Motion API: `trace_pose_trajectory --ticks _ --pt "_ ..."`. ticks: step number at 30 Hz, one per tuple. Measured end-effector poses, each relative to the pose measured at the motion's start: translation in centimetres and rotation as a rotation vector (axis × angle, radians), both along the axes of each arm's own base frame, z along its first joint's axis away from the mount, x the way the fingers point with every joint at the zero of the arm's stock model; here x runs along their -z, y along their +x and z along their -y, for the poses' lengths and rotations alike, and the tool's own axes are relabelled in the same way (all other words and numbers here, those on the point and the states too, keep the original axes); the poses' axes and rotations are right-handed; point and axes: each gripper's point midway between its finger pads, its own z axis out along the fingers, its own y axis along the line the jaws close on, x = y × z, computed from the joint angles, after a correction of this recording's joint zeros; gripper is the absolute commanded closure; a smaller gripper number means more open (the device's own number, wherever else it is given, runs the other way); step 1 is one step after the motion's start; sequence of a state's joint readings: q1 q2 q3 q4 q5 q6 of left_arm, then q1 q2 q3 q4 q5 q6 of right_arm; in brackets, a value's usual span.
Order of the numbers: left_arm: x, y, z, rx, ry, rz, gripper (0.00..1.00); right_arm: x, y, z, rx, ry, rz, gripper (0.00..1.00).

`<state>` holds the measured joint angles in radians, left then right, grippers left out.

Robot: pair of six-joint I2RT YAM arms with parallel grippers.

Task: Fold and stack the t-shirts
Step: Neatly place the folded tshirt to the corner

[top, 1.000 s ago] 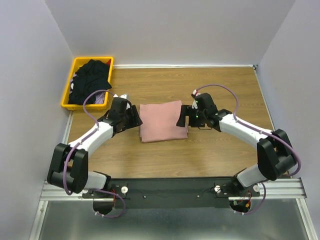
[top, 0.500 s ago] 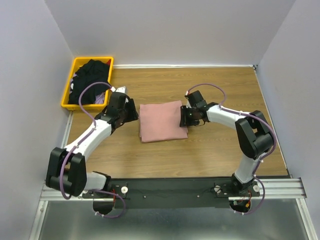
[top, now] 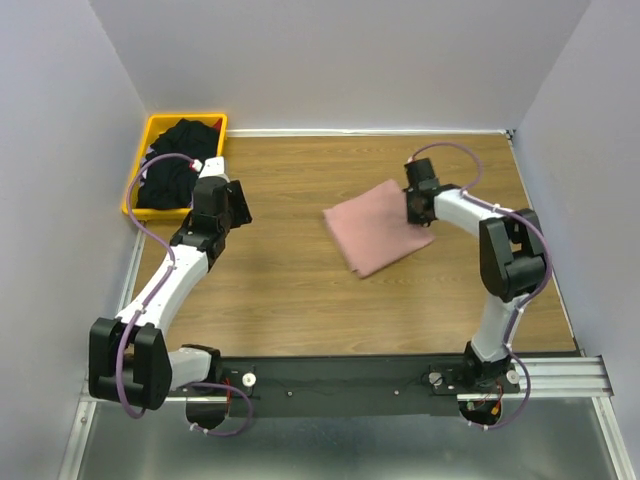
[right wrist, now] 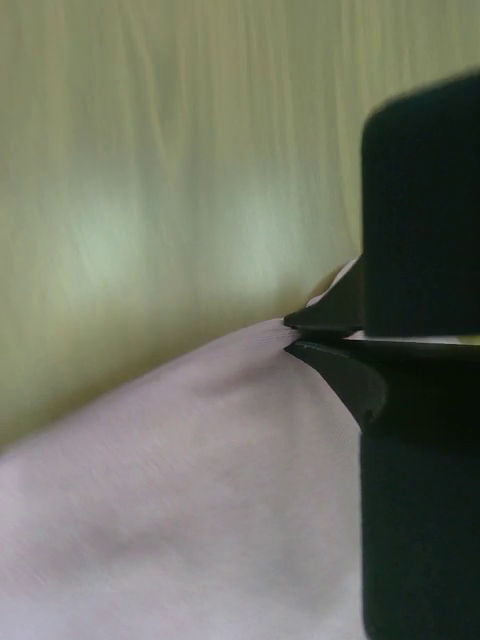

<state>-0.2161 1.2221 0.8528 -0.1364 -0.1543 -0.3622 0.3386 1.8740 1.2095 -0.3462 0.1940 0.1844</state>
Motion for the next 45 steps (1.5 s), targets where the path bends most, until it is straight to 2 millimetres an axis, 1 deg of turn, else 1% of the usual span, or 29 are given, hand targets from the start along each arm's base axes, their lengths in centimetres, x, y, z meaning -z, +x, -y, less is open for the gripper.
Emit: trace_pose_trajectory --ticks 1,2,3,5,7,8,9,11,12,13,14,16,18,20,21,23,26,30,31,32,33,34,35,36,37,38,39,40,45 --pt "0.4 0.0 -0.7 -0.016 0.003 -0.006 0.41 -0.2 0.9 1.8 0.036 -0.047 0.013 0.72" --pt "0.7 0.0 -1.2 -0.029 0.005 -0.012 0.4 -0.7 2.0 4.2 0.085 -0.108 0.03 0.65" --pt "0.9 0.0 -1.6 -0.038 0.007 -0.018 0.4 -1.7 3.9 7.3 0.154 -0.185 0.064 0.54" --pt "1.2 0.1 -2.3 -0.056 0.009 -0.024 0.41 -3.4 5.7 10.8 0.219 -0.278 0.099 0.45" --pt "1.2 0.1 -2.4 -0.057 0.008 -0.023 0.4 -5.8 7.8 12.8 0.258 -0.333 0.145 0.43" --pt "1.2 0.1 -2.4 -0.054 0.006 -0.023 0.41 -7.1 8.6 13.0 0.264 -0.338 0.171 0.4" --pt "1.2 0.1 -2.4 -0.053 0.004 -0.023 0.41 -8.3 9.3 12.6 0.257 -0.332 0.196 0.39" --pt "1.2 0.2 -2.4 -0.048 -0.001 -0.024 0.41 -9.8 9.9 11.2 0.224 -0.312 0.23 0.37" --pt "1.2 0.2 -2.5 -0.05 -0.003 -0.024 0.41 -10.3 9.7 10.0 0.194 -0.294 0.237 0.37" --pt "1.2 0.2 -2.6 -0.051 -0.004 -0.024 0.41 -10.5 9.6 9.3 0.176 -0.288 0.237 0.36" --pt "1.1 0.2 -2.8 -0.056 -0.005 -0.024 0.41 -10.5 9.0 7.4 0.122 -0.261 0.238 0.36" --pt "1.1 0.3 -3.0 -0.059 -0.008 -0.023 0.41 -9.3 7.0 4.7 0.037 -0.233 0.204 0.36" --pt "1.1 0.3 -3.0 -0.057 -0.011 -0.021 0.41 -7.1 4.0 1.5 -0.07 -0.223 0.136 0.36" --pt "1.0 0.3 -2.8 -0.049 -0.016 -0.02 0.41 -4.2 0.9 -1.2 -0.17 -0.228 0.059 0.36" --pt "1.0 0.3 -2.7 -0.044 -0.019 -0.02 0.41 -3.6 0.1 -1.9 -0.199 -0.23 0.038 0.36" --pt "1.0 0.3 -2.6 -0.037 -0.023 -0.021 0.41 -1.8 -2.4 -3.4 -0.269 -0.238 -0.025 0.36" --pt "1.0 0.3 -2.5 -0.031 -0.026 -0.021 0.41 -0.9 -3.5 -3.5 -0.292 -0.247 -0.058 0.36" --pt "1.0 0.3 -2.3 -0.025 -0.03 -0.022 0.41 -0.5 -3.7 -3.3 -0.293 -0.253 -0.068 0.36" --pt "1.0 0.2 -2.3 -0.025 -0.03 -0.022 0.41 -0.2 -3.9 -3.2 -0.295 -0.257 -0.077 0.38" --pt "1.1 0.2 -2.3 -0.024 -0.03 -0.023 0.41 0.1 -4.0 -3.2 -0.296 -0.261 -0.083 0.42" --pt "1.1 0.2 -2.3 -0.024 -0.03 -0.023 0.41 0.3 -4.0 -3.2 -0.295 -0.268 -0.083 0.52" --pt "1.1 0.2 -2.3 -0.022 -0.031 -0.023 0.41 0.3 -3.9 -3.1 -0.296 -0.274 -0.08 0.57" --pt "1.1 0.2 -2.3 -0.021 -0.032 -0.024 0.41 0.5 -3.8 -3.0 -0.297 -0.286 -0.082 0.7" --pt "1.2 0.1 -2.3 -0.021 -0.032 -0.024 0.42 0.6 -3.7 -3.0 -0.294 -0.292 -0.077 0.77" --pt "1.2 0.1 -2.3 -0.021 -0.032 -0.024 0.41 0.6 -3.5 -2.8 -0.295 -0.313 -0.072 0.9" --pt "1.2 0.1 -2.3 -0.021 -0.032 -0.024 0.41 0.7 -3.3 -2.7 -0.289 -0.33 -0.066 0.94" --pt "1.2 0.1 -2.3 -0.02 -0.032 -0.024 0.41 0.8 -3.0 -2.3 -0.285 -0.358 -0.06 0.98" --pt "1.2 0.1 -2.3 -0.02 -0.032 -0.024 0.41 0.8 -2.7 -1.9 -0.269 -0.385 -0.051 0.99" --pt "1.2 0.1 -2.2 -0.019 -0.033 -0.024 0.42 0.6 -0.5 0.5 -0.246 -0.597 -0.021 0.99"
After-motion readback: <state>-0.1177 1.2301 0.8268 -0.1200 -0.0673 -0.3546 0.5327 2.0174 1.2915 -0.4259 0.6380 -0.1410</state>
